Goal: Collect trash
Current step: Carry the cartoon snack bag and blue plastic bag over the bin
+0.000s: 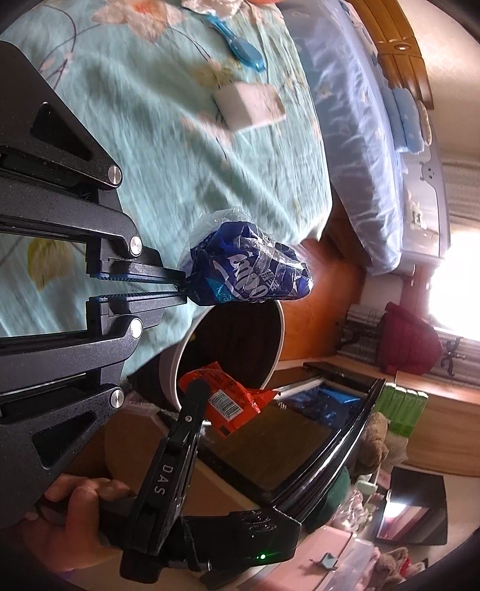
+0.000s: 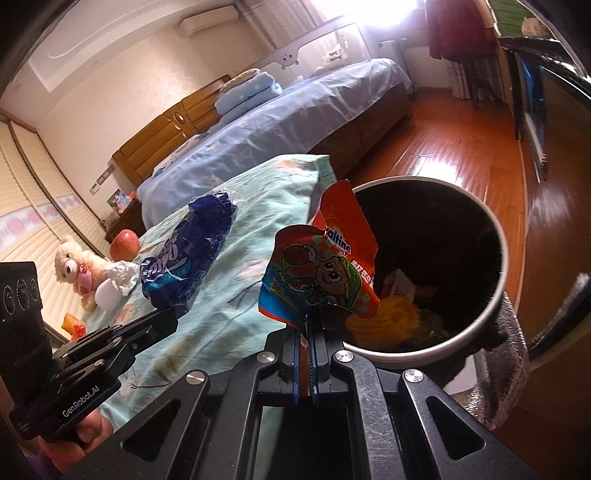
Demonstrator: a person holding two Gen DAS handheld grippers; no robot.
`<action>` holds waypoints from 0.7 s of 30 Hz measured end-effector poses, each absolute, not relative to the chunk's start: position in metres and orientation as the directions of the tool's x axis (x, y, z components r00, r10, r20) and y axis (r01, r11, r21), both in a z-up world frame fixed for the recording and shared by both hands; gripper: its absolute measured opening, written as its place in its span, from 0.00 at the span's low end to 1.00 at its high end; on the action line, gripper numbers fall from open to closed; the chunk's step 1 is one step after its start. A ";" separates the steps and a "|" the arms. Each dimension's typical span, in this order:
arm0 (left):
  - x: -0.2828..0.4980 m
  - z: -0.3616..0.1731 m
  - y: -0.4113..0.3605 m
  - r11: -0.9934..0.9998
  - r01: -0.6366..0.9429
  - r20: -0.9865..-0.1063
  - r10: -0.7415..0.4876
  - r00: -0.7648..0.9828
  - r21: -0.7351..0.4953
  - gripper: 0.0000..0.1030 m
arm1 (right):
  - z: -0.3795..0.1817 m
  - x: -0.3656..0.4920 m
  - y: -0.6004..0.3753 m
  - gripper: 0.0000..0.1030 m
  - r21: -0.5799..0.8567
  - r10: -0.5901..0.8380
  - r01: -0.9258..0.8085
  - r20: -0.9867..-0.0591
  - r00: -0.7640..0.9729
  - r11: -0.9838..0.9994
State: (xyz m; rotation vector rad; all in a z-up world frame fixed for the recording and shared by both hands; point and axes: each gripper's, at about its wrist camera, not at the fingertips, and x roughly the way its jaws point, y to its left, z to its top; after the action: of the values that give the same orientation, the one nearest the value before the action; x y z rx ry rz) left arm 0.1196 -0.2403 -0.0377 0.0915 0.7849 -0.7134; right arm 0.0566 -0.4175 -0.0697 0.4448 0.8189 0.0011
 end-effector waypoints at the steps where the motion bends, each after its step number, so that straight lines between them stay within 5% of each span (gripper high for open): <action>1: 0.120 -0.038 -0.243 0.761 0.624 -0.675 -0.556 0.484 -0.180 0.04 | -0.070 0.055 -0.421 0.03 0.382 0.162 0.177 -0.706 0.689 0.907; 21: 0.123 -0.040 -0.300 0.709 0.685 -0.703 -0.573 0.421 -0.168 0.04 | -0.077 0.052 -0.458 0.03 0.349 0.096 0.245 -0.727 0.680 0.905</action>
State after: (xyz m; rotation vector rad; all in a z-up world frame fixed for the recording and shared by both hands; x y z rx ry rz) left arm 0.1225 -0.3003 -0.0402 0.1530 0.8173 -0.7916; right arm 0.0517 -0.4576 -0.0765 0.4452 0.8263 -0.0867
